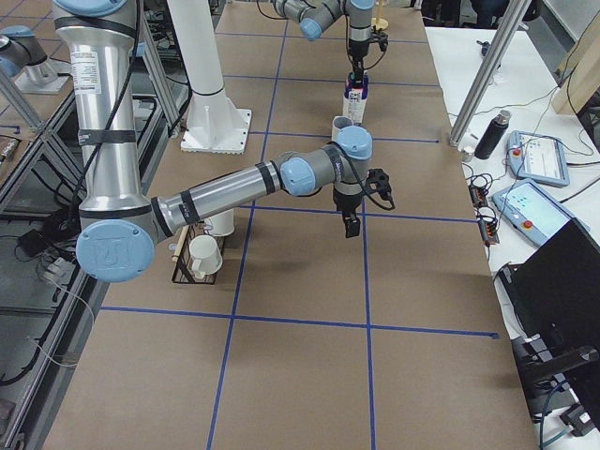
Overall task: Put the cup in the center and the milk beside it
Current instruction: 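Carry the Pascual milk carton with the left gripper beside the mug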
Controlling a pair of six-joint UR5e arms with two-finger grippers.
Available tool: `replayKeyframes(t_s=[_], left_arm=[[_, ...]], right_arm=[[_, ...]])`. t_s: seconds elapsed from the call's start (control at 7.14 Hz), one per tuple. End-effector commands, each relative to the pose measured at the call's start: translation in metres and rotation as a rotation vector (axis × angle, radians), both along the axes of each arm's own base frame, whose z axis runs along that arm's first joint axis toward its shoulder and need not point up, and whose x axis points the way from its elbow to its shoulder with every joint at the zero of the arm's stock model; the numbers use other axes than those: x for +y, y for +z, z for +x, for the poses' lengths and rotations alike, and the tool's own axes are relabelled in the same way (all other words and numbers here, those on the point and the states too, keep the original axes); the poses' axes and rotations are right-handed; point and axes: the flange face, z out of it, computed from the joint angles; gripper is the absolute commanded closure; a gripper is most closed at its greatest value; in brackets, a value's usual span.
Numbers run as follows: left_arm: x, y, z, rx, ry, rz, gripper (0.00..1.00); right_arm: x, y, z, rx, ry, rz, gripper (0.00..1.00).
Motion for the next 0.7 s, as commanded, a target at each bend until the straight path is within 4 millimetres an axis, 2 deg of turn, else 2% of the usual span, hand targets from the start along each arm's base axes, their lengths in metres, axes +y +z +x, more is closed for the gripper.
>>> replayKeyframes(t_s=[0.0, 0.14, 0.28, 0.56], left_arm=[[0.0095, -0.0051, 0.0322, 0.023, -0.023, 0.026, 1.0], [0.0099, -0.0063, 0.0329, 0.024, -0.024, 0.032, 0.42], [0.0099, -0.0079, 0.0323, 0.024, -0.025, 0.04, 0.03], [0.0118, -0.015, 0.0229, 0.037, -0.031, 0.054, 0.02]], right_arm=[[0.0004, 0.0011, 0.0004, 0.0, 0.0, 0.0, 0.0], [0.0004, 0.0011, 0.0004, 0.0, 0.0, 0.0, 0.0], [0.0004, 0.0011, 0.0004, 0.0, 0.0, 0.0, 0.0], [-0.0001, 0.0004, 0.0003, 0.001, 0.002, 0.0, 0.0]])
